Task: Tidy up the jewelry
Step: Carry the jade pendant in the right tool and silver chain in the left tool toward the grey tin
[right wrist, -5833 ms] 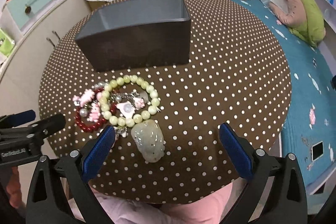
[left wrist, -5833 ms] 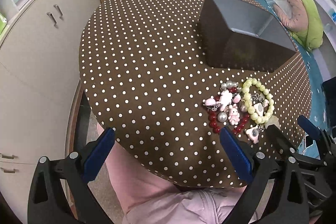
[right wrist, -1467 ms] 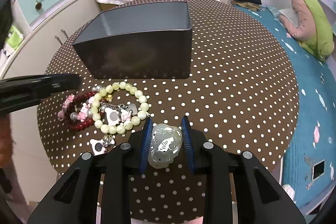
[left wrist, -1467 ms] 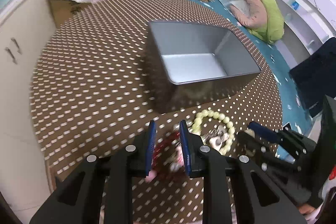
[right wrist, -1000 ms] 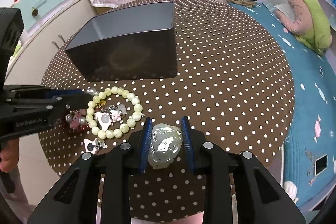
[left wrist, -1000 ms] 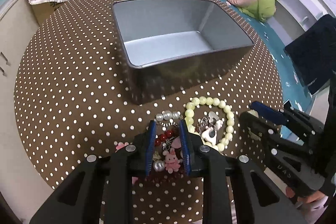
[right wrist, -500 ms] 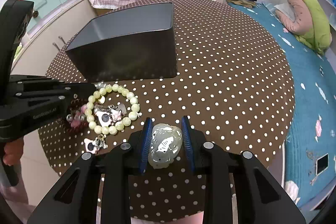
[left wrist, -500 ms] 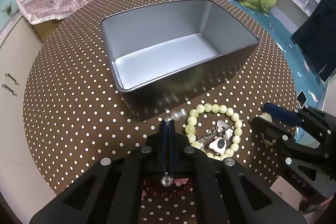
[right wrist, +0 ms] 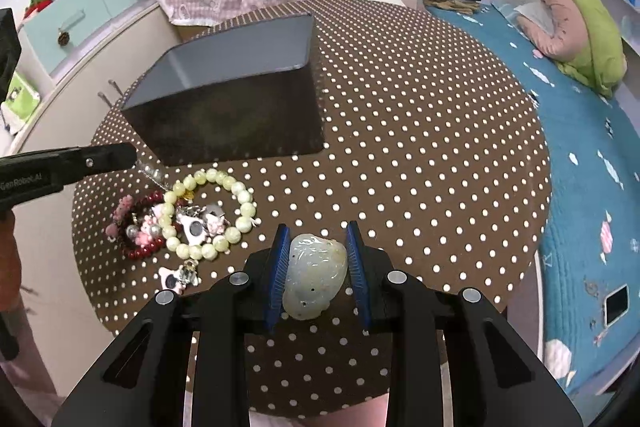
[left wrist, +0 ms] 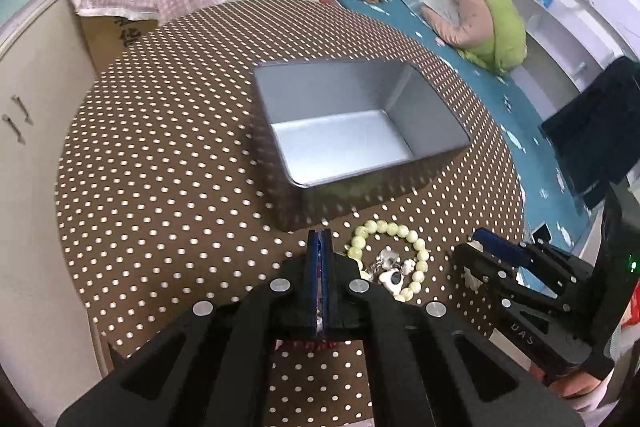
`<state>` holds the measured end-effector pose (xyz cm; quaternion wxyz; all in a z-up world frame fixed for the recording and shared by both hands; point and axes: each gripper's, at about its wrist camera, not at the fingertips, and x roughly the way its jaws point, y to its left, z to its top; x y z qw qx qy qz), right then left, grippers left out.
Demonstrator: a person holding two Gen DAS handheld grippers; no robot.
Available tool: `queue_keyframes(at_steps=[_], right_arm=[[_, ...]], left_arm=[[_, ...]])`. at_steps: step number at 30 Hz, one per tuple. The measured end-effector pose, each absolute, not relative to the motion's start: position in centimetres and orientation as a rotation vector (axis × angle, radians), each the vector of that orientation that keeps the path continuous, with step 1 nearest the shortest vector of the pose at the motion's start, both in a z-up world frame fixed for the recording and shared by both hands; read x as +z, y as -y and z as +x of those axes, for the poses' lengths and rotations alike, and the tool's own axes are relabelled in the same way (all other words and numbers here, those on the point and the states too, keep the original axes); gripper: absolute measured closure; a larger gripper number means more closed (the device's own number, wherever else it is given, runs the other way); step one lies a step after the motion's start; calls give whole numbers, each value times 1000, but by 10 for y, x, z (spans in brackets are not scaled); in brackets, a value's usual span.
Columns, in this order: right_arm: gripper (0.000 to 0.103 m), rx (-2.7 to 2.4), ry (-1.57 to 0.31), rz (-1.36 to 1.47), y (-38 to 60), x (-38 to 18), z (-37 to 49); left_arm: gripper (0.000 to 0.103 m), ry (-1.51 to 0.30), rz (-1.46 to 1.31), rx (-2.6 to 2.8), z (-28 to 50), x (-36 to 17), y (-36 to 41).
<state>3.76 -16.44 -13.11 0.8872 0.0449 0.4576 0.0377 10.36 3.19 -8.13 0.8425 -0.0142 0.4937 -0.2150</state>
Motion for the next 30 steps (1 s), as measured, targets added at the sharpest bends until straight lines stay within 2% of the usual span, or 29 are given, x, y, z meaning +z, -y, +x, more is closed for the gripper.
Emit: queue_keyframes(at_steps=[11,12,15,16,21,27,30], right_arm=[[74,112,-870,30,154,-95,48],[71,115,-877,43,155,-95,48],[32,84,-911,71,158,-101,45],[32,82,-917,76,157,-103,43],[33,88,-948,48,148,-120,37],[72,122,-963,-14,134,-136,40],[72,107,-962,-28,137,-133,43]], left_arm=[[103,-959,-90,-434,100,-49,-42],[103,-950,-92,-435,100,-45,-41],[103,-910,-79,-432,98,-33,-40],[103,-903,-78,-434,97,-30,-40],[103,-872,-69,-438,94,-18,-42],[103,-863,-73,-427,95,-13,-47],[103,-867,-78,-416,97,-14,-49]])
